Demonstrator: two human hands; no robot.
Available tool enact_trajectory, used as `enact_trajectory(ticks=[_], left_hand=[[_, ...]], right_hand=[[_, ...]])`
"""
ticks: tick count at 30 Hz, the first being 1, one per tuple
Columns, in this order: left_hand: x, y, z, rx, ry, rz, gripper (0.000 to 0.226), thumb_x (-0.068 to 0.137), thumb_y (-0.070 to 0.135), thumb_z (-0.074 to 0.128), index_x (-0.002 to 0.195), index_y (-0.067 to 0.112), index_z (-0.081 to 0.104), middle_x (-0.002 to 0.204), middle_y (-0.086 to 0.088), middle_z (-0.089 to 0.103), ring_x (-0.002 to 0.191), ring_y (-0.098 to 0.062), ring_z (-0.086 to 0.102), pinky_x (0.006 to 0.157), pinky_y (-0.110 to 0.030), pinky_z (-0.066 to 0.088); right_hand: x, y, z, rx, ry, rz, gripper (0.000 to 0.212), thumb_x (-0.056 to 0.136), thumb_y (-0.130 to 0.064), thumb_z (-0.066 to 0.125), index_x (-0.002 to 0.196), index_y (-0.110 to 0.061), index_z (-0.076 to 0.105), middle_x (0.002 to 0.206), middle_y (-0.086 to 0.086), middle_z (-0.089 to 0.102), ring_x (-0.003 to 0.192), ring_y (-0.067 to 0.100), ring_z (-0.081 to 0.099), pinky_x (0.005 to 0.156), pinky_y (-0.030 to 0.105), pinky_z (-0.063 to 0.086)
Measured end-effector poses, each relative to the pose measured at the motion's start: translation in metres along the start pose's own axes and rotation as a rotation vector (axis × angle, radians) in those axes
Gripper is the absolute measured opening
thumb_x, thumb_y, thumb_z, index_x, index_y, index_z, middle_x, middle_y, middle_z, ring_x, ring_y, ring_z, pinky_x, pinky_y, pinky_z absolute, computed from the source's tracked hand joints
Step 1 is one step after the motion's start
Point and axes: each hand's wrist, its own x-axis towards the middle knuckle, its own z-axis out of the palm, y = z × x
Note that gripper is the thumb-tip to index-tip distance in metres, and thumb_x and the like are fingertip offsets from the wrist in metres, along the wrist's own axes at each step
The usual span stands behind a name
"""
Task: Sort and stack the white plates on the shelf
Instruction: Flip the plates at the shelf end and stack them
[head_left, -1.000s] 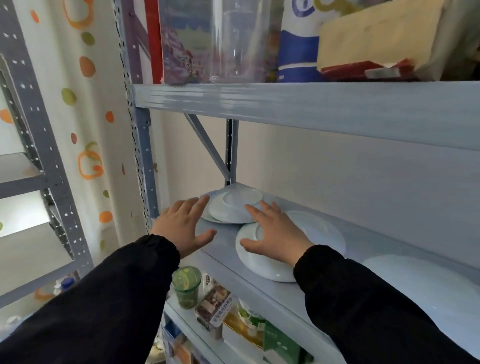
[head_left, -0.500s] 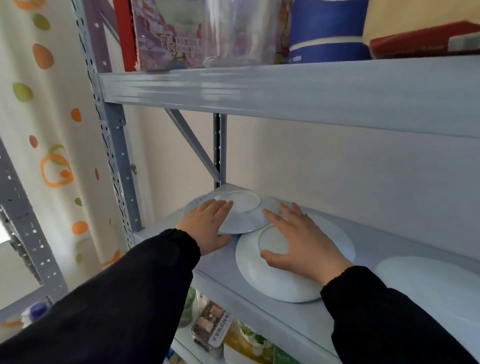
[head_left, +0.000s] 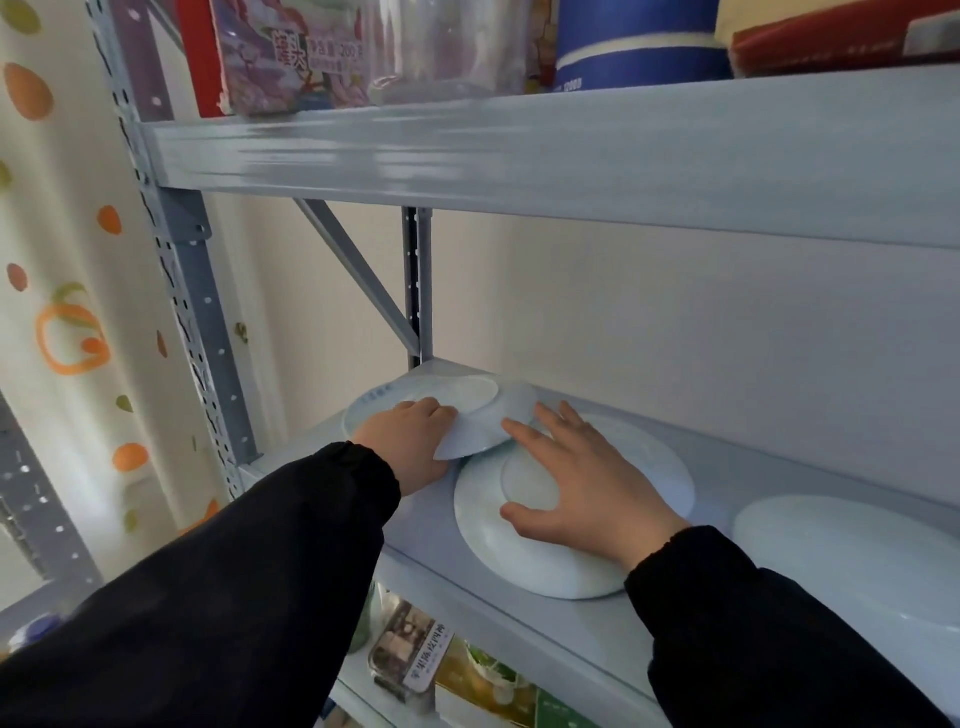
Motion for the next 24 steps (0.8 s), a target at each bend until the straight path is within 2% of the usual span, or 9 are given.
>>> enact_trajectory(ticks=[6,9,11,14,16,19,21,22,24], left_hand=[[-0.002,-0.022,-0.013,-0.074,0.171,-0.141,0.052,0.093,0.007,0.040,0.144,0.017,0.034,0.136,-0.007,0.047,0.102,-0.032,0.060,0.081,-0.037,0.048],[-0.006,-0.038,-0.025,-0.183,0.240,-0.269,0.057,0.095,0.003,0.035,0.149,0.020,0.028,0.137,-0.009,0.050,0.100,-0.032,0.062,0.081,-0.038,0.050],[-0.009,-0.046,-0.035,-0.321,0.373,-0.331,0.050,0.098,0.009,0.033,0.146,0.021,0.035,0.130,-0.010,0.056,0.102,-0.030,0.060,0.083,-0.039,0.048],[-0.014,-0.050,-0.044,-0.579,0.520,-0.423,0.034,0.094,0.007,0.034,0.120,0.013,0.055,0.104,-0.010,0.063,0.086,-0.025,0.055,0.074,-0.034,0.043],[-0.015,-0.052,-0.043,-0.806,0.489,-0.559,0.023,0.092,0.008,0.037,0.108,0.012,0.053,0.098,-0.009,0.061,0.080,-0.028,0.059,0.070,-0.040,0.052],[-0.015,-0.055,-0.032,-1.287,0.357,-0.807,0.020,0.092,0.004,0.044,0.110,0.011,0.050,0.098,-0.006,0.057,0.085,-0.034,0.062,0.067,-0.050,0.060],[-0.015,-0.061,-0.021,-1.521,0.297,-0.954,0.022,0.092,-0.003,0.047,0.112,0.003,0.053,0.093,-0.011,0.058,0.087,-0.035,0.062,0.056,-0.045,0.060],[-0.016,-0.064,-0.014,-1.541,0.286,-1.023,0.020,0.091,-0.004,0.047,0.109,0.000,0.054,0.088,-0.013,0.058,0.080,-0.033,0.063,0.048,-0.037,0.058],[-0.023,-0.071,-0.005,-1.366,0.256,-1.092,0.014,0.088,-0.002,0.050,0.099,-0.007,0.058,0.076,-0.016,0.059,0.062,-0.028,0.058,0.037,-0.023,0.049]], right_hand=[[-0.003,-0.003,0.002,0.005,0.062,-0.035,0.091,0.079,-0.074,0.049,0.153,-0.055,-0.001,0.164,-0.019,-0.016,0.149,0.005,-0.022,0.120,0.032,0.006],[-0.004,-0.005,0.003,-0.013,0.069,-0.049,0.092,0.079,-0.074,0.049,0.153,-0.055,-0.002,0.163,-0.020,-0.020,0.148,0.004,-0.025,0.122,0.033,0.005],[-0.005,-0.005,0.004,-0.005,0.064,-0.044,0.091,0.080,-0.074,0.049,0.152,-0.056,-0.002,0.163,-0.020,-0.020,0.148,0.004,-0.026,0.121,0.033,0.005],[-0.004,-0.005,0.004,-0.006,0.056,-0.041,0.091,0.080,-0.074,0.049,0.152,-0.057,-0.003,0.164,-0.019,-0.019,0.147,0.004,-0.027,0.122,0.033,0.006],[-0.003,-0.005,0.005,-0.006,0.056,-0.041,0.090,0.079,-0.074,0.049,0.151,-0.058,-0.004,0.163,-0.020,-0.019,0.147,0.004,-0.027,0.122,0.034,0.008],[-0.004,-0.005,0.005,-0.004,0.056,-0.042,0.090,0.080,-0.074,0.050,0.150,-0.059,-0.004,0.163,-0.020,-0.019,0.147,0.004,-0.027,0.122,0.034,0.008],[-0.005,-0.005,0.005,-0.001,0.051,-0.043,0.089,0.080,-0.074,0.050,0.150,-0.059,-0.003,0.163,-0.021,-0.019,0.147,0.003,-0.027,0.121,0.033,0.008],[-0.005,-0.004,0.006,-0.003,0.050,-0.045,0.089,0.080,-0.074,0.049,0.150,-0.059,-0.003,0.163,-0.020,-0.019,0.147,0.003,-0.027,0.121,0.033,0.008],[-0.004,-0.004,0.006,-0.001,0.055,-0.047,0.089,0.080,-0.074,0.049,0.151,-0.058,-0.003,0.164,-0.020,-0.019,0.147,0.003,-0.027,0.121,0.032,0.006]])
